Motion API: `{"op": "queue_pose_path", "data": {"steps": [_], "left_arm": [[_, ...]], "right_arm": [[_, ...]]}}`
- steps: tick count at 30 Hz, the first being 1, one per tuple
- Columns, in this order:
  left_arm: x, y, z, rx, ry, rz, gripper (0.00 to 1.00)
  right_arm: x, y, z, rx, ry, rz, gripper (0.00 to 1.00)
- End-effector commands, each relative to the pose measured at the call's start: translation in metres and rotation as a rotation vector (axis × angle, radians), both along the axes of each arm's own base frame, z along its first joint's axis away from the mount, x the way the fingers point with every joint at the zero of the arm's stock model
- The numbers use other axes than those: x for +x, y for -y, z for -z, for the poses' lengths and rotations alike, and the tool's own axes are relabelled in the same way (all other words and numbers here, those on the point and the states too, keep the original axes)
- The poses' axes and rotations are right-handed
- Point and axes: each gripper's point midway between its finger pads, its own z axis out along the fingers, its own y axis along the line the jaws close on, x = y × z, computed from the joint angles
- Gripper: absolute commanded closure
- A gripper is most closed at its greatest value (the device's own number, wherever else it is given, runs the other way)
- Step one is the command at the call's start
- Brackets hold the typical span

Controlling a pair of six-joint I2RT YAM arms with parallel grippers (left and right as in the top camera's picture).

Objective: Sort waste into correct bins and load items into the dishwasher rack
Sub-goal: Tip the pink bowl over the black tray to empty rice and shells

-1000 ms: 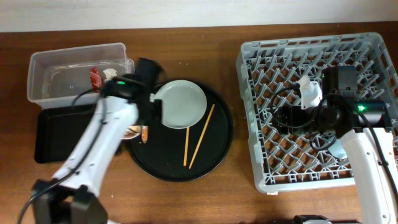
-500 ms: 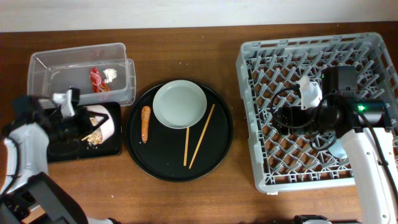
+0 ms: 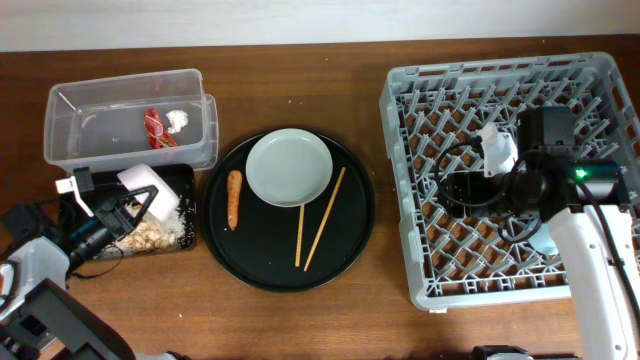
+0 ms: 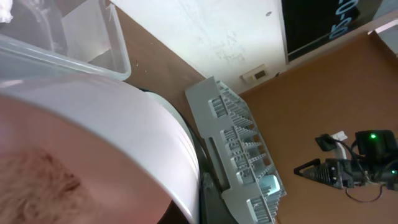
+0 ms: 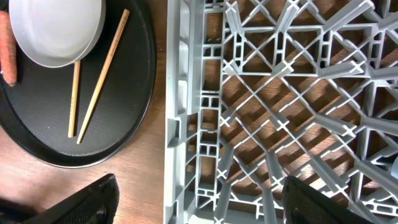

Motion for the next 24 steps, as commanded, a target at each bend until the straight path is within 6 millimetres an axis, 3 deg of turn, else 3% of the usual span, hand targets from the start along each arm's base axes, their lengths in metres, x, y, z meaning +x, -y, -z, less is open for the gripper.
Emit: {"op": "queue_pose_path", "data": {"steps": [1, 17, 19, 20, 21, 22, 23, 24], "left_arm": [[-0.001, 0.001, -0.008, -0.009, 0.052, 0.007, 1.00], [-0.001, 0.000, -0.007, -0.003, 0.050, 0.006, 1.00], [0.002, -0.007, 0.011, 0.068, -0.032, -0.023, 1.00], [0.004, -0.016, 0.030, 0.090, -0.173, -0.079, 1.00], [0.004, -0.019, 0.034, 0.059, -0.243, -0.108, 1.00], [0.000, 0.001, -0.017, -0.036, 0.096, 0.016, 1.00], [-0.002, 0.002, -0.026, -0.048, 0.159, 0.028, 1.00], [0.000, -0.001, -0.022, -0.018, 0.155, 0.021, 1.00]], "right_arm": [[0.002, 0.000, -0.004, -0.011, 0.013, -0.010, 0.17], [0.002, 0.000, -0.004, -0.011, 0.013, -0.009, 0.17], [0.002, 0.000, -0.004, -0.011, 0.013, -0.010, 0.17], [0.002, 0.000, -0.004, -0.011, 0.013, -0.010, 0.17], [0.002, 0.000, -0.004, -0.011, 0.013, -0.010, 0.17], [0.002, 0.000, -0.004, -0.011, 0.013, -0.010, 0.17], [0.001, 0.000, -0.003, -0.011, 0.010, -0.009, 0.17], [0.000, 0.000, -0.003, -0.011, 0.006, -0.010, 0.17]]}}
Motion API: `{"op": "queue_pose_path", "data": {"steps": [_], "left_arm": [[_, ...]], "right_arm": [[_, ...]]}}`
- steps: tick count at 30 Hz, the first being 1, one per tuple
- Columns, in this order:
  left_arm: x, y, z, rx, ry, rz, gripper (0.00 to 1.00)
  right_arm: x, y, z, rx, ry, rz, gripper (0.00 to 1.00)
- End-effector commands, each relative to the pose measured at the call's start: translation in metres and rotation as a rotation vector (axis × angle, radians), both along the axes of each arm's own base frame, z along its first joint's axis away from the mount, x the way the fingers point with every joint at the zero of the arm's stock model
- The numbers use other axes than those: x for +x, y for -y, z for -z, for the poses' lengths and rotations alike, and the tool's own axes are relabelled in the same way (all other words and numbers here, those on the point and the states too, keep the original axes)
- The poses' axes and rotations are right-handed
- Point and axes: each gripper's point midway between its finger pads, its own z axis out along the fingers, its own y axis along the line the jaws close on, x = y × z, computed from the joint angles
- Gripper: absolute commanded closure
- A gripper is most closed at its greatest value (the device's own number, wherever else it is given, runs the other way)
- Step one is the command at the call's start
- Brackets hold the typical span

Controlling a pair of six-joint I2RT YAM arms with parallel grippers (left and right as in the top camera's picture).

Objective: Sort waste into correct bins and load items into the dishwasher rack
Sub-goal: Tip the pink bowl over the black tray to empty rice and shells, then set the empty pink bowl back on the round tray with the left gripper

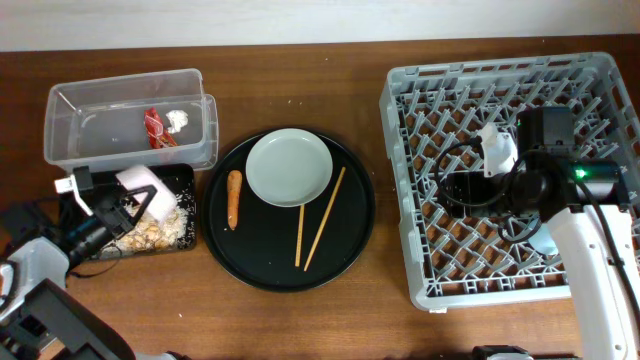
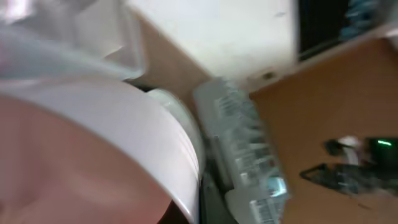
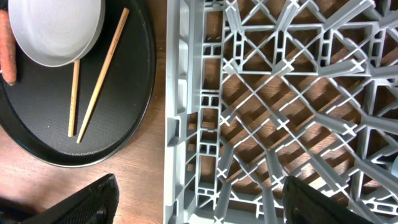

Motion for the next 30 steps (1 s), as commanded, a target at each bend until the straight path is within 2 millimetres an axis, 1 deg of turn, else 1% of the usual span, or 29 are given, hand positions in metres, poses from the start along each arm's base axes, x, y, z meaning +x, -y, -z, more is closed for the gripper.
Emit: {"op": "queue_pose_path", "data": {"steps": [1, 9, 11, 13, 15, 16, 17, 18, 19, 20, 21, 22, 24, 26, 27, 29, 30], "left_arm": [[-0.001, -0.001, -0.015, -0.003, 0.108, 0.014, 1.00], [-0.001, -0.002, -0.014, -0.008, 0.096, 0.009, 1.00], [-0.003, 0.005, -0.016, -0.044, 0.086, 0.024, 1.00], [-0.001, 0.029, -0.025, -0.087, 0.111, 0.104, 1.00], [0.000, 0.071, -0.029, -0.083, 0.120, 0.232, 1.00], [0.000, 0.100, -0.025, -0.042, 0.104, 0.317, 1.00], [0.000, 0.123, -0.012, 0.034, 0.061, 0.380, 1.00], [-0.002, 0.142, 0.005, 0.114, -0.003, 0.427, 1.00], [-0.003, 0.157, 0.025, 0.205, -0.089, 0.457, 1.00], [-0.009, 0.173, 0.049, 0.331, -0.185, 0.490, 1.00], [-0.013, 0.183, 0.063, 0.416, -0.236, 0.508, 1.00], [-0.020, 0.195, 0.082, 0.556, -0.295, 0.531, 1.00], [-0.030, 0.206, 0.103, 0.744, -0.368, 0.535, 1.00], [-0.047, 0.235, 0.108, 0.830, -0.335, 0.623, 1.00], [-0.053, 0.245, 0.110, 0.863, -0.315, 0.656, 1.00], [-0.061, 0.257, 0.112, 0.909, -0.293, 0.690, 0.99], [-0.064, 0.262, 0.112, 0.909, -0.287, 0.704, 0.96]], "right_arm": [[0.000, 0.000, -0.003, -0.011, 0.006, -0.009, 0.17], [0.000, 0.000, -0.003, -0.011, 0.006, -0.009, 0.17], [0.000, 0.000, -0.003, -0.011, 0.006, -0.009, 0.17], [0.000, 0.000, -0.003, -0.011, 0.006, -0.009, 0.17], [0.000, 0.000, -0.003, -0.011, 0.007, -0.009, 0.16], [0.000, 0.000, -0.003, -0.011, 0.007, -0.009, 0.16], [0.000, 0.000, -0.003, -0.011, 0.007, -0.009, 0.16], [0.000, 0.000, -0.003, -0.011, 0.007, -0.009, 0.16], [0.000, 0.000, -0.003, -0.011, 0.007, -0.009, 0.17], [0.000, 0.000, -0.003, -0.011, 0.007, -0.009, 0.16], [0.000, 0.000, -0.003, -0.011, 0.007, -0.009, 0.17], [0.000, 0.000, -0.003, -0.011, 0.007, -0.009, 0.17], [0.001, 0.000, -0.003, -0.011, 0.008, -0.009, 0.17], [0.001, 0.000, -0.003, -0.011, 0.008, -0.009, 0.16], [0.001, 0.000, -0.003, -0.011, 0.009, -0.009, 0.16], [0.001, 0.000, -0.003, -0.011, 0.009, -0.009, 0.16], [0.001, 0.000, -0.003, -0.011, 0.009, -0.009, 0.16]]}}
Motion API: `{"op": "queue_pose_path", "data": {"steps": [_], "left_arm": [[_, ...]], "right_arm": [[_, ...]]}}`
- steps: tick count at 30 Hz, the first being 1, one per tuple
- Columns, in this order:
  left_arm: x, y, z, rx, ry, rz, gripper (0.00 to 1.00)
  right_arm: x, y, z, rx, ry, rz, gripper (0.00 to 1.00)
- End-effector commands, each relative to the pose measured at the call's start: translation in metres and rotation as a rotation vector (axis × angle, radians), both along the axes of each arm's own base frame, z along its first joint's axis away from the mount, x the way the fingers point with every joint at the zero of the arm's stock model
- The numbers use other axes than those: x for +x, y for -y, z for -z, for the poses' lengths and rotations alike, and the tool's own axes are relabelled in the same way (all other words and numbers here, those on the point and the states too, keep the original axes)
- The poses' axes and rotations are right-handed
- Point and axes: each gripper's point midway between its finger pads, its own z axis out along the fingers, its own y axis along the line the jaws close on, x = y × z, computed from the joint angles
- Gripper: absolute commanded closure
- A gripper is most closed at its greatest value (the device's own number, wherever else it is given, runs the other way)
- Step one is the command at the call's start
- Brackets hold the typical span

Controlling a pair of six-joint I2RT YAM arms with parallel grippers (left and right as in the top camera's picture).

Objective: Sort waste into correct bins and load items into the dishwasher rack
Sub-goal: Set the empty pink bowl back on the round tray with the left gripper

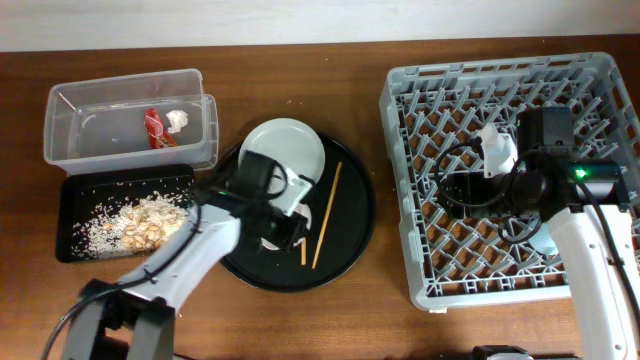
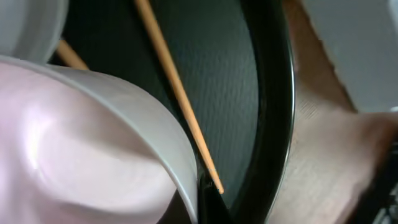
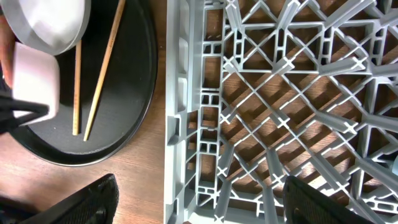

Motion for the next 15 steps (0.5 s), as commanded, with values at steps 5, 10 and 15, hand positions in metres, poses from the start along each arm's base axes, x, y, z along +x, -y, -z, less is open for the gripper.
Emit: {"op": "queue_pose_path", "data": {"steps": [5, 10, 15], "left_arm": [[-0.004, 0.009, -0.012, 0.054, 0.014, 0.004, 0.42], [0.017, -0.030, -0.078, 0.035, 0.131, -0.132, 0.39], [0.012, -0.111, -0.089, 0.098, 0.072, -0.390, 0.32]], "right_arm": [[0.003, 0.000, -0.001, -0.010, 0.003, -0.011, 0.07], [0.009, -0.020, -0.005, 0.105, 0.018, -0.050, 0.13], [0.010, -0.075, -0.016, 0.169, 0.083, -0.222, 0.18]]}}
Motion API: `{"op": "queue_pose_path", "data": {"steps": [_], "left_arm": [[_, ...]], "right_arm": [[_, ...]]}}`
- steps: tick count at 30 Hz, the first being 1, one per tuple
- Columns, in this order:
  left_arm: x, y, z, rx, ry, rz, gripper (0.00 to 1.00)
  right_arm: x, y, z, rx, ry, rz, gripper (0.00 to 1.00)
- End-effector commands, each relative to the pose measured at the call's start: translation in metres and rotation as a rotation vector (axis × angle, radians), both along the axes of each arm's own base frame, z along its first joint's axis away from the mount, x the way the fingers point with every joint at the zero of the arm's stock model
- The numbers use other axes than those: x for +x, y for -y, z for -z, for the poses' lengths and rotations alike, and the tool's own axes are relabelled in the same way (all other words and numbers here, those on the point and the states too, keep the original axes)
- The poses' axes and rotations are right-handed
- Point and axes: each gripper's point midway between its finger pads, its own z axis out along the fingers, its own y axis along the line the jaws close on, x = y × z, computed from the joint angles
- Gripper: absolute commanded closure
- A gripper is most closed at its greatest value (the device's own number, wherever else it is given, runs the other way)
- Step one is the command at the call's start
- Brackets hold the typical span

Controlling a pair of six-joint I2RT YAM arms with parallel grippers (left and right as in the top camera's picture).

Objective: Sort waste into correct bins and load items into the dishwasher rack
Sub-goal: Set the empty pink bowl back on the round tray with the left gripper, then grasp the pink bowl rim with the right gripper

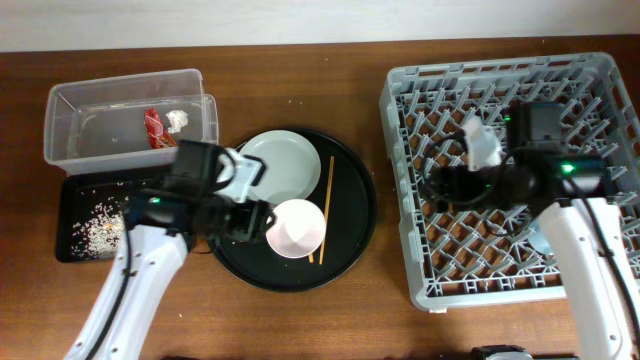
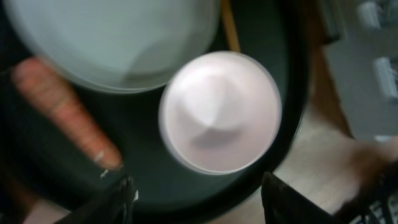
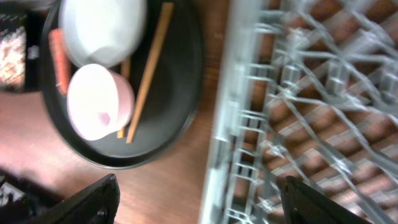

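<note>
A pink bowl sits upright on the round black tray, also in the left wrist view and the right wrist view. My left gripper is open just left of the bowl, nothing between its fingers. Beside the bowl lie a pale plate, a carrot and two chopsticks. My right gripper stands open and empty over the left part of the grey dish rack.
A clear bin at the back left holds a red wrapper and a white scrap. In front of it a black rectangular tray holds food scraps. A pale item lies in the rack, partly under my right arm.
My left gripper has let go of the pink bowl, which now sits on the round tray, and stands open to its left. My right gripper has moved left over the rack.
My left gripper held the pink bowl tipped over the rectangular tray, with scraps lying there, at the two oldest moments. Then it held the empty bowl over the round tray. Now the bowl rests there, released. My right arm stayed over the rack until its leftward shift.
</note>
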Motion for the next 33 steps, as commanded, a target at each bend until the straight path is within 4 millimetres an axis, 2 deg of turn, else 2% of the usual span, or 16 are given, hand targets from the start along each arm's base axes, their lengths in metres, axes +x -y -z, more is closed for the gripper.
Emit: {"op": "queue_pose_path", "data": {"steps": [1, 3, 7, 10, 13, 14, 17, 20, 21, 23, 25, 28, 29, 30, 31, 33], "left_arm": [[0.010, -0.046, -0.003, 0.026, -0.016, -0.205, 0.30], [0.014, -0.068, -0.002, 0.041, -0.033, -0.326, 0.24], [0.014, -0.100, 0.003, 0.128, -0.038, -0.437, 0.14], [0.014, -0.101, 0.003, 0.133, -0.038, -0.439, 0.14], [0.014, -0.101, 0.003, 0.133, -0.037, -0.439, 0.14], [0.014, -0.101, 0.003, 0.133, -0.037, -0.439, 0.14], [0.014, -0.101, 0.003, 0.132, -0.037, -0.439, 0.14], [0.014, -0.101, 0.004, 0.133, -0.039, -0.439, 0.14], [0.014, -0.101, 0.004, 0.133, -0.039, -0.439, 0.14], [0.014, -0.101, 0.004, 0.132, -0.038, -0.439, 0.14], [0.014, -0.101, 0.004, 0.132, -0.035, -0.439, 0.14], [0.016, -0.101, 0.003, 0.131, -0.028, -0.440, 0.14], [0.017, -0.101, 0.003, 0.130, -0.025, -0.440, 0.14], [0.017, -0.101, 0.003, 0.131, -0.024, -0.440, 0.14], [0.017, -0.101, 0.003, 0.130, -0.024, -0.440, 0.14], [0.017, -0.101, 0.003, 0.130, -0.024, -0.440, 0.14]], "right_arm": [[-0.005, -0.054, -0.009, 0.051, 0.041, -0.150, 0.18], [-0.003, -0.077, -0.001, 0.016, 0.042, -0.173, 0.18], [0.001, -0.138, 0.054, -0.105, -0.025, -0.226, 0.21], [0.003, -0.163, 0.111, -0.167, -0.134, -0.180, 0.43], [0.005, -0.171, 0.155, -0.201, -0.213, -0.151, 0.67], [0.006, -0.172, 0.160, -0.205, -0.217, -0.149, 0.75], [0.012, -0.176, 0.166, -0.196, -0.205, -0.147, 0.78], [0.012, -0.176, 0.166, -0.196, -0.205, -0.147, 0.96], [0.012, -0.176, 0.165, -0.195, -0.204, -0.147, 0.96], [0.015, -0.175, 0.151, -0.191, -0.181, -0.141, 0.96], [0.027, -0.162, 0.120, -0.220, -0.104, -0.098, 0.96], [0.067, -0.100, 0.025, -0.366, 0.178, 0.105, 0.96], [0.083, -0.058, -0.023, -0.441, 0.332, 0.260, 0.96], [0.090, -0.027, -0.051, -0.492, 0.418, 0.373, 0.96], [0.094, 0.025, -0.087, -0.576, 0.520, 0.552, 0.96], [0.097, 0.090, -0.115, -0.735, 0.584, 0.700, 0.96]]}}
